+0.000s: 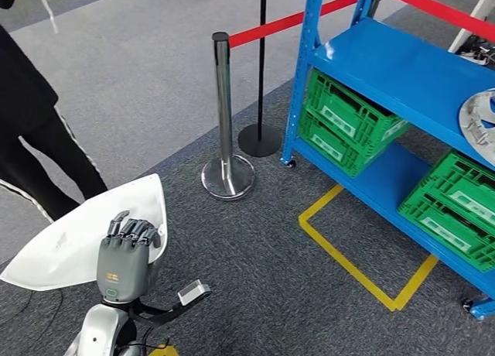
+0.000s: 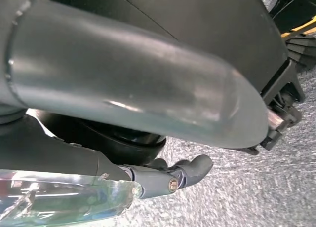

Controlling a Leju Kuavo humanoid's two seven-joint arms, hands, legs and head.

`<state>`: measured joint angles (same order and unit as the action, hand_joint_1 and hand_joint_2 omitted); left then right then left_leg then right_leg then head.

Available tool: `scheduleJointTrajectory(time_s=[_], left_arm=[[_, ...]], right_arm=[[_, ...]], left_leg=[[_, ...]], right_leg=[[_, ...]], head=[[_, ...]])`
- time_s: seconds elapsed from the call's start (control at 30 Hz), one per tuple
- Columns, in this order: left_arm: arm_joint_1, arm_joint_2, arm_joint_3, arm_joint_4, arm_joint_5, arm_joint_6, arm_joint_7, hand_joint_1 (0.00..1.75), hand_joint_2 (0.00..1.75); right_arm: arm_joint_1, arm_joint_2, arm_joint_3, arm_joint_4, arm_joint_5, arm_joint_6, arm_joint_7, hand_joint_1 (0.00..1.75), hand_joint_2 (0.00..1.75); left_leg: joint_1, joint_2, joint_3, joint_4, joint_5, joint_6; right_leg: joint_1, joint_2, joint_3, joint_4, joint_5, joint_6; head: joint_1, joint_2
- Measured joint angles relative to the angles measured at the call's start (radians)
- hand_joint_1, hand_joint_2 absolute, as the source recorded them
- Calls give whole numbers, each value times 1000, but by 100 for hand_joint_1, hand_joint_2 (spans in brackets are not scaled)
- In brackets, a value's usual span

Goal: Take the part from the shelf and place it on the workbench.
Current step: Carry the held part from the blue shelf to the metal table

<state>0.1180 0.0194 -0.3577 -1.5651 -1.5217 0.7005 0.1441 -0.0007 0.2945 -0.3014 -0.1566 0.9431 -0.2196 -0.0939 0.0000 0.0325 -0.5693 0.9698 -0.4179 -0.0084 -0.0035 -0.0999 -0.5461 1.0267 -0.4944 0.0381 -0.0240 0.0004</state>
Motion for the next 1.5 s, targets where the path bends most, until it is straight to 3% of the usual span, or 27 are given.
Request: scheduleJointTrajectory(time_s=[0.07,0.13,0.17,0.2,0.27,0.33,0.4,0.47,0.53,0.6,0.67,0.7,0.77,0.8,0.83,0.9,0.97,1.03,1.1,1.17,1.2,1.23,1.27,1.33,1.4,1.47,1.5], left_arm=[[-1,0,2,1,4,0,-20,175,175],[-2,-3,5,6,20,0,-55,175,175],[-2,-6,8,9,30,-1,-75,175,175],[-1,-10,12,13,38,-1,-93,175,175],[-1,-20,24,17,45,-1,-121,175,175],[-2,-30,34,18,45,-1,-137,175,175],[-4,-37,41,18,45,-1,-144,175,175],[-3,-41,48,18,44,0,-147,175,175],[-4,-42,55,18,43,0,-149,175,175],[-10,-43,59,18,40,0,-151,175,175],[-12,-42,62,18,36,0,-151,175,175],[-11,-41,63,18,35,0,-151,175,175],[-10,-39,66,17,34,0,-151,175,175],[-11,-38,67,16,35,0,-151,175,175],[-12,-38,67,15,37,0,-151,175,175],[-15,-37,69,14,42,0,-151,175,175],[-15,-34,73,14,46,0,-150,175,175],[-14,-32,77,14,48,0,-149,175,175],[-16,-32,78,13,49,1,-149,175,175],[-16,-31,79,13,54,0,-150,175,175],[-16,-30,79,13,57,0,-151,175,175],[-16,-30,79,13,60,0,-151,175,175],[-15,-29,79,13,61,0,-152,175,175],[-16,-29,79,13,63,0,-152,175,175],[-18,-29,79,13,66,0,-153,175,175],[-15,-27,79,13,72,0,-155,175,175],[-13,-26,79,13,74,0,-157,175,175]], right_arm=[[-1,0,0,0,-3,5,0,0,0],[0,0,0,0,-6,8,0,0,0],[1,0,0,0,-7,9,0,0,0],[2,0,-1,0,-8,9,0,0,0],[2,0,-1,0,-11,7,-2,0,0],[2,-1,-2,0,-13,5,-6,0,0],[3,-1,-2,0,-14,3,-7,0,0],[3,0,-3,0,-15,3,-8,0,0],[4,1,-4,0,-16,2,-8,0,0],[7,2,-4,0,-18,-1,-8,0,0],[10,2,-6,0,-22,-3,-8,0,0],[11,2,-7,0,-23,-4,-8,0,0],[12,2,-9,0,-27,-6,-10,0,0],[13,1,-10,0,-29,-7,-12,0,0],[14,0,-11,0,-31,-8,-14,0,0],[14,-3,-16,0,-36,-10,-18,0,0],[14,-3,-19,-1,-39,-12,-19,0,0],[12,-2,-21,-1,-39,-12,-19,0,0],[9,-1,-23,-1,-40,-13,-20,0,0],[10,-1,-25,-1,-44,-14,-21,0,0],[11,-1,-27,-1,-46,-15,-21,0,0],[12,-1,-28,-1,-47,-16,-21,0,0],[12,-1,-29,-1,-48,-17,-22,0,0],[12,0,-30,-1,-49,-17,-23,0,0],[14,1,-32,0,-50,-18,-24,0,0],[16,3,-34,0,-52,-18,-28,0,0],[17,3,-35,0,-53,-19,-30,0,0]], left_leg=[[3,-22,-1,-3,4,11],[2,-46,-1,-3,5,18],[2,-60,-1,-2,5,19],[2,-74,-1,-2,6,19],[3,-105,1,-2,7,17],[4,-130,1,-1,9,10],[10,-150,-3,-6,15,-4],[17,-162,-5,-14,23,-18],[15,-124,-22,17,1,-27],[16,-68,-77,128,-59,-37],[25,-50,-133,239,-98,-49],[31,-46,-140,253,-93,-55],[45,-28,-98,177,-37,-70],[51,-4,-64,115,-10,-80],[53,14,-36,63,7,-81],[48,30,-16,19,7,-64],[37,6,-20,20,3,-37],[32,-16,-22,19,5,-19],[30,-36,-22,18,7,-7],[24,-62,-23,19,6,0],[22,-77,-23,19,6,1],[21,-93,-22,19,6,2],[21,-109,-20,20,5,1],[21,-139,-21,24,3,-6],[23,-165,-30,28,4,-19],[28,-187,-38,25,10,-33],[28,-177,-41,27,9,-37]], right_leg=[[-2,58,-41,92,-54,5],[-1,90,-103,224,-110,4],[0,94,-123,263,-117,4],[1,97,-126,264,-104,3],[1,114,-80,159,-34,-3],[-1,158,-21,29,17,-12],[3,178,6,-24,24,-20],[7,159,20,-43,34,-30],[2,133,32,-62,44,-40],[-1,102,36,-69,47,-44],[-3,71,35,-69,44,-42],[-6,57,35,-67,42,-39],[-14,32,37,-59,34,-26],[-17,22,37,-51,28,-17],[-18,13,33,-42,19,-6],[-18,-2,29,-33,4,10],[-25,-14,38,-37,0,22],[-32,20,36,-14,-20,30],[-27,77,-12,91,-80,24],[-17,97,-84,227,-129,11],[-14,98,-107,259,-127,5],[-13,100,-113,251,-106,0],[-13,107,-100,207,-70,-4],[-20,157,-56,82,-2,-6],[-25,199,-32,19,21,-2],[-22,186,-29,17,20,-5],[-21,174,-28,16,22,-11]], head=[[7,0],[10,0],[11,0],[11,0],[13,0],[12,0],[12,0],[13,0],[5,0],[-5,0],[-7,0],[-7,0],[-7,0],[-8,0],[-9,0],[-5,0],[2,0],[3,0],[9,0],[15,0],[15,0],[15,0],[16,0],[16,0],[15,0],[14,0],[14,0]])
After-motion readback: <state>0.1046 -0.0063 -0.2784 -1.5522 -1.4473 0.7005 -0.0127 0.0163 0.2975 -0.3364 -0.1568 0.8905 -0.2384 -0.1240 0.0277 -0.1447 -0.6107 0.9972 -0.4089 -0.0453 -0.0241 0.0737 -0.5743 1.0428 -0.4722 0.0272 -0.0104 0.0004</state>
